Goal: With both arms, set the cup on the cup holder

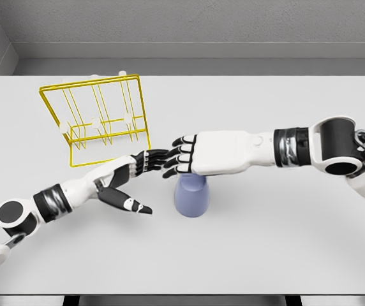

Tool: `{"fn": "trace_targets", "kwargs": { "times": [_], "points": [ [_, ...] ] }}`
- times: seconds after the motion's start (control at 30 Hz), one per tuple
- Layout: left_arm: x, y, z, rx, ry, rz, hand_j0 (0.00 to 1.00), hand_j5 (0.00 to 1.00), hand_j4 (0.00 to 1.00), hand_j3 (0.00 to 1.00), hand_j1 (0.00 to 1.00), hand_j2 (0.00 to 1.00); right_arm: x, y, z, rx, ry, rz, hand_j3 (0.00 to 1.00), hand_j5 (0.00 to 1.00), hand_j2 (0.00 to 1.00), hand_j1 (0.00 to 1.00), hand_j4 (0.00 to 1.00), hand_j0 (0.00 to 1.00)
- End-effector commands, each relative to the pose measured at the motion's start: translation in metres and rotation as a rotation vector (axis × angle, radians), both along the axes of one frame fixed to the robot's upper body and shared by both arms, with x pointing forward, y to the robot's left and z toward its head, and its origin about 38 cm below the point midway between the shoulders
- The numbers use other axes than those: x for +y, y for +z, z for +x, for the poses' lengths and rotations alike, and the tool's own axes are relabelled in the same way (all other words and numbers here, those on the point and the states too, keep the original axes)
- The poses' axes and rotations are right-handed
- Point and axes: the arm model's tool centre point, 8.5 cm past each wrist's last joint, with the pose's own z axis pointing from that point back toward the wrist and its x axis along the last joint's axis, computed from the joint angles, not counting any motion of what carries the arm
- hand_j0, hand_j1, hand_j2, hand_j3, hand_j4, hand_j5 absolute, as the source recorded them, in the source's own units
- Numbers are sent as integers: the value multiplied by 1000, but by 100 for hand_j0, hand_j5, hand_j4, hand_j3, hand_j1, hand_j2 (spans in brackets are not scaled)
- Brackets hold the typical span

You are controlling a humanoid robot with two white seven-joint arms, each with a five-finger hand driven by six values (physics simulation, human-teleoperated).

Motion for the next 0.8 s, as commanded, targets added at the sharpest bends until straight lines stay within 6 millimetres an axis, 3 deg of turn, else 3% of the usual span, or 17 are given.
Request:
{"fn": "trace_targets", "kwargs": {
  "times": [0.0,0.17,0.3,0.4,0.5,0.57,0.7,0.77],
  "points": [
    [4,-1,2,5,13,0,100,100,100,100,100,100,-2,1,0,3,-6,1,99,99,99,99,99,99],
    [16,-2,12,6,54,9,100,100,100,100,100,100,-12,7,4,-11,-28,-4,99,99,99,99,99,99],
    [19,-3,12,6,57,14,100,100,100,100,100,100,-35,30,14,-64,-90,15,100,100,100,100,100,100],
    [18,-3,12,6,55,13,100,100,100,100,100,100,-72,57,19,-80,-170,51,100,100,100,100,100,100],
    [14,-4,12,10,50,9,100,100,100,100,100,100,-102,72,18,-76,-228,60,100,100,100,100,100,100],
    [6,-6,11,13,39,-4,100,100,100,100,100,100,-120,71,15,-38,-267,79,100,100,100,100,100,100],
    [-11,-11,7,25,12,-29,100,100,100,100,100,100,-172,45,-1,19,-441,226,100,100,100,100,100,100],
    [-17,-12,6,29,3,-34,100,100,100,100,100,100,-183,36,-8,35,-491,309,100,100,100,100,100,100]
  ]
}}
